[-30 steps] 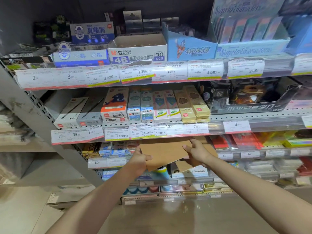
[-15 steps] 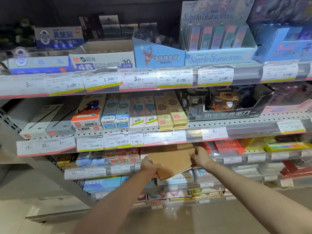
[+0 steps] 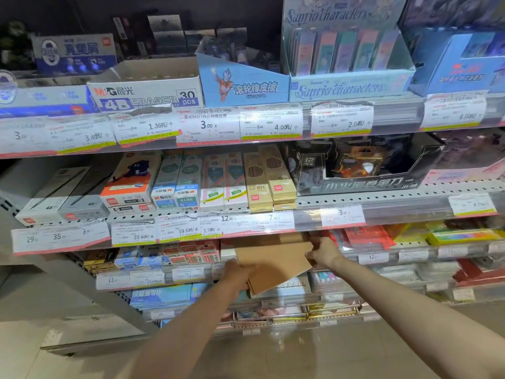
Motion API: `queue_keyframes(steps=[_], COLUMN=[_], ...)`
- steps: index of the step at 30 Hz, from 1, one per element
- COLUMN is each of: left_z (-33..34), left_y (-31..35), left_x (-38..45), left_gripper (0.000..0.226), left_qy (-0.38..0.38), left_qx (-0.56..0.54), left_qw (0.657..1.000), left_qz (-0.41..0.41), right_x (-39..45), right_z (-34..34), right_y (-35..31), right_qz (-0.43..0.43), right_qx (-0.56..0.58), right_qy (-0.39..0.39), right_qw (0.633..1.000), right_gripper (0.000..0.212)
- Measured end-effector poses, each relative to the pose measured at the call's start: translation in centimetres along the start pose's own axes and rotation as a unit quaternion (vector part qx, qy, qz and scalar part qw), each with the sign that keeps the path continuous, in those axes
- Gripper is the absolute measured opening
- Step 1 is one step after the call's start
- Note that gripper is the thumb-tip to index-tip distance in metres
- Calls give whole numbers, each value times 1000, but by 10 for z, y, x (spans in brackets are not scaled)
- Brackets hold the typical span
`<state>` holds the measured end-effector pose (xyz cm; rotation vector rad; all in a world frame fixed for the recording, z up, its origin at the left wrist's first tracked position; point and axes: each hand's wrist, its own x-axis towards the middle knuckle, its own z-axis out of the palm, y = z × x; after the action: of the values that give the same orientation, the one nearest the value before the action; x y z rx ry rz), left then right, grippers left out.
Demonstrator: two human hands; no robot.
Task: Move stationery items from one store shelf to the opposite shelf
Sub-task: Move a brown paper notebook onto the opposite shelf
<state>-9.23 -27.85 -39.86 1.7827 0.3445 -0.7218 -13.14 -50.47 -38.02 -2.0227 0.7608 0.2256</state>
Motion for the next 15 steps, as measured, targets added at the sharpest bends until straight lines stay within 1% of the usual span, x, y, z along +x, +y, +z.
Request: queue_keyframes(steps=[2, 6, 7, 10, 15], left_z=[-2, -9, -12, -23, -50], left_y=[2, 5, 6, 7, 8], left_x=[0, -8, -11, -21, -50], left_gripper=[41, 32, 31, 36, 39], left_qy=[-11, -47, -57, -95, -160], left_qx=[-31, -80, -100, -146, -142], left_qw=[999, 996, 993, 985, 976], left_qz=[2, 2, 0, -5, 30], right_x=[-1, 2, -1, -19, -55], right_z=[-2, -2, -1, -2, -8], right_y=[-3, -4, -6, -9, -3], right_qz=[18, 38, 42, 55, 64], right_qx=[20, 74, 90, 134, 246], right_qy=[-23, -89, -112, -191, -283], right_qw=[999, 993, 989, 971, 925], right_gripper=[34, 56, 54, 28, 21])
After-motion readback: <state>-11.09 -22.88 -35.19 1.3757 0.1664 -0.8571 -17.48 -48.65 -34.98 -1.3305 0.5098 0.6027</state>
